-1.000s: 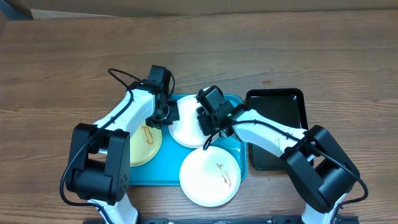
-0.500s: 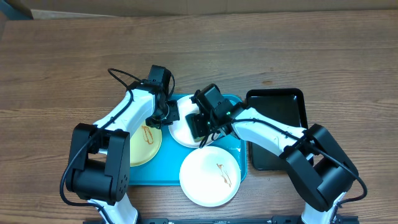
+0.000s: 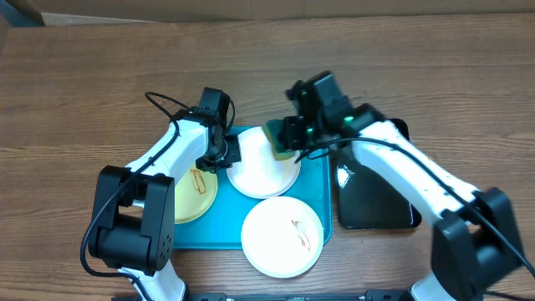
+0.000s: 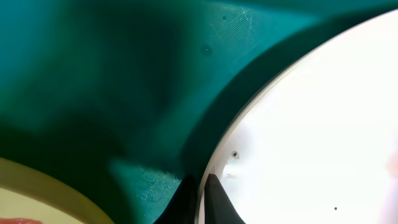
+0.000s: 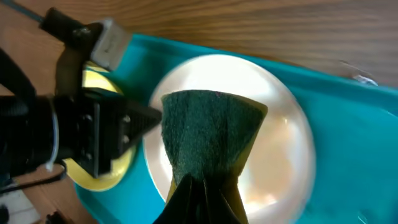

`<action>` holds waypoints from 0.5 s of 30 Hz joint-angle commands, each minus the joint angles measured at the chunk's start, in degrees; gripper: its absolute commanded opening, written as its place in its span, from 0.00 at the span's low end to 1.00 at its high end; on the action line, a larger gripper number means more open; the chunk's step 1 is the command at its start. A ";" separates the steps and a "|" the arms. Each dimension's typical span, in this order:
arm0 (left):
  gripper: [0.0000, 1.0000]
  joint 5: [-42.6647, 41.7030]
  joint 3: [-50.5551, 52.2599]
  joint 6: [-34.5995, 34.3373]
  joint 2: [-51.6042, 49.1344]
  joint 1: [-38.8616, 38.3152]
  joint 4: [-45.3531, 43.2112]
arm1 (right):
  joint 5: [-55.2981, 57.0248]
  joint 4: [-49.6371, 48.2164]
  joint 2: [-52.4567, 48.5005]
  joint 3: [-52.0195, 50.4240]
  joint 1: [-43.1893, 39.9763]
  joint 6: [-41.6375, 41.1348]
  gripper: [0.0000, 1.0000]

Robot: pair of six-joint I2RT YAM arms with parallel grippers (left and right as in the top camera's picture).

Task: Clean dirty plates on tray and stack at the side
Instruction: 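Wipe the upper white plate with the sponge in the right gripper, then return the sponge to the black tray with the right gripper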

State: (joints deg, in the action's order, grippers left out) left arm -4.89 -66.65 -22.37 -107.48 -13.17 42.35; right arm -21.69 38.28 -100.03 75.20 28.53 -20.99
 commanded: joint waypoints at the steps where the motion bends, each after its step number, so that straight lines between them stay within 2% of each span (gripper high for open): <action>1: 0.04 3.58 0.94 -2.08 -0.52 0.02 -0.44 | 2.14 6.47 2.93 1.51 -5.57 -0.07 0.04; 8: 0.04 3.56 0.94 -2.08 -0.52 0.02 -0.46 | 11.72 22.73 3.04 0.72 -14.80 0.11 0.04; 15: 0.04 3.58 0.94 -2.08 -0.52 0.02 -0.44 | 21.55 24.61 2.93 -4.20 -18.25 0.15 0.04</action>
State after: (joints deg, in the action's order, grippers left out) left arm -4.89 -66.65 -22.39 -107.48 -13.17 42.35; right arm -5.82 62.96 -98.52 73.28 10.83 -20.95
